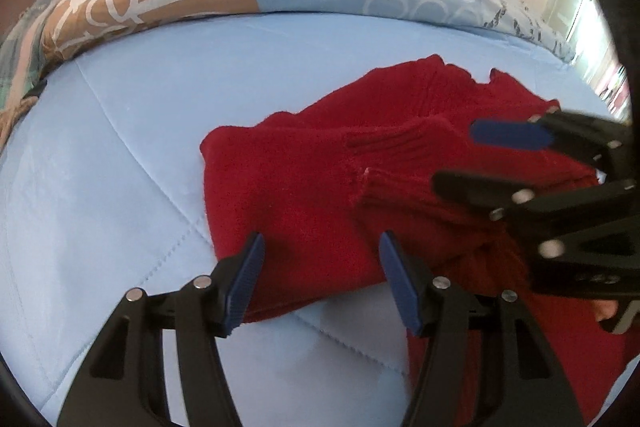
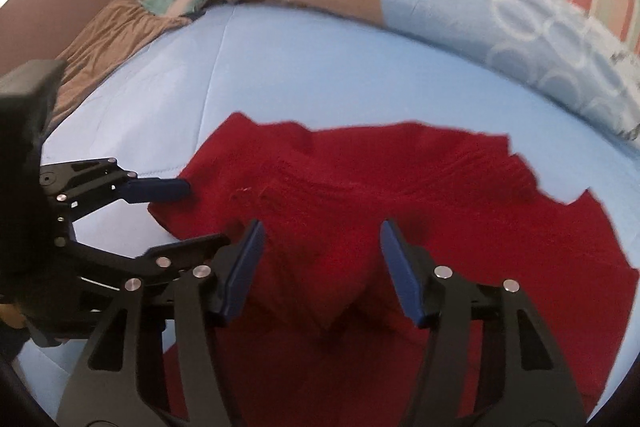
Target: Fold small clothes
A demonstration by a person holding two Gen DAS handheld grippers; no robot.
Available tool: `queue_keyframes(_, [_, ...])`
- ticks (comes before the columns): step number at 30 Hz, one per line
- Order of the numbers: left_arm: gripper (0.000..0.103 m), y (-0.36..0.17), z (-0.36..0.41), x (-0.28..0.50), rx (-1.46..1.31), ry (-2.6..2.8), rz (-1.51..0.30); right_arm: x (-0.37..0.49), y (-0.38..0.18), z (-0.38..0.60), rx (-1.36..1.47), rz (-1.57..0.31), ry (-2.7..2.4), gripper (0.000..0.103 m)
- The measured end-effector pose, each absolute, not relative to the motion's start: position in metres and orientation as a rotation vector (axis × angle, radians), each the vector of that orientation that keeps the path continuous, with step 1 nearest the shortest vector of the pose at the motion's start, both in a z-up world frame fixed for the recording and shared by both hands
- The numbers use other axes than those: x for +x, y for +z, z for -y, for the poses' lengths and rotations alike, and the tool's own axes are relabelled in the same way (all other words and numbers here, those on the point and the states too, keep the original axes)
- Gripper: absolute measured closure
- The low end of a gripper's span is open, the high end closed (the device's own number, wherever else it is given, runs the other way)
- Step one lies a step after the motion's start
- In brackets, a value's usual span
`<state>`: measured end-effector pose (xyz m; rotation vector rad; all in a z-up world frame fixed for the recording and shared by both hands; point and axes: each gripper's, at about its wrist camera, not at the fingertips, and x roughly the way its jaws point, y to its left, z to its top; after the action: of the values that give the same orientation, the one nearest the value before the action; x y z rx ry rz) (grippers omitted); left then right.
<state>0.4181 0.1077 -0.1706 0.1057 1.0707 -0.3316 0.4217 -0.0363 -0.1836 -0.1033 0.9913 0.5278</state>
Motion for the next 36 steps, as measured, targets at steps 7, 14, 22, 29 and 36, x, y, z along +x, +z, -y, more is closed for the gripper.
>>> queue_keyframes(7, [0.042, -0.17, -0.12, 0.421, 0.05, -0.348, -1.073, 0.423, -0.196, 0.039, -0.085, -1.041, 0.549, 0.042])
queue_keyframes(14, [0.036, -0.157, -0.162, 0.426, -0.002, -0.277, -1.056, 0.416, -0.192, 0.051, -0.088, -1.036, 0.539, 0.041])
queue_keyframes(22, [0.036, -0.156, -0.191, 0.431, 0.036, -0.221, -1.062, 0.417, -0.188, 0.015, -0.135, -1.003, 0.551, 0.041])
queue_keyframes(29, [0.036, -0.163, -0.175, 0.424, 0.069, -0.249, -1.073, 0.423, -0.192, 0.029, -0.104, -1.003, 0.514, 0.091])
queue_keyframes(36, [0.036, -0.161, -0.145, 0.429, 0.07, -0.304, -1.067, 0.416, -0.165, 0.148, -0.007, -0.904, 0.23, 0.093])
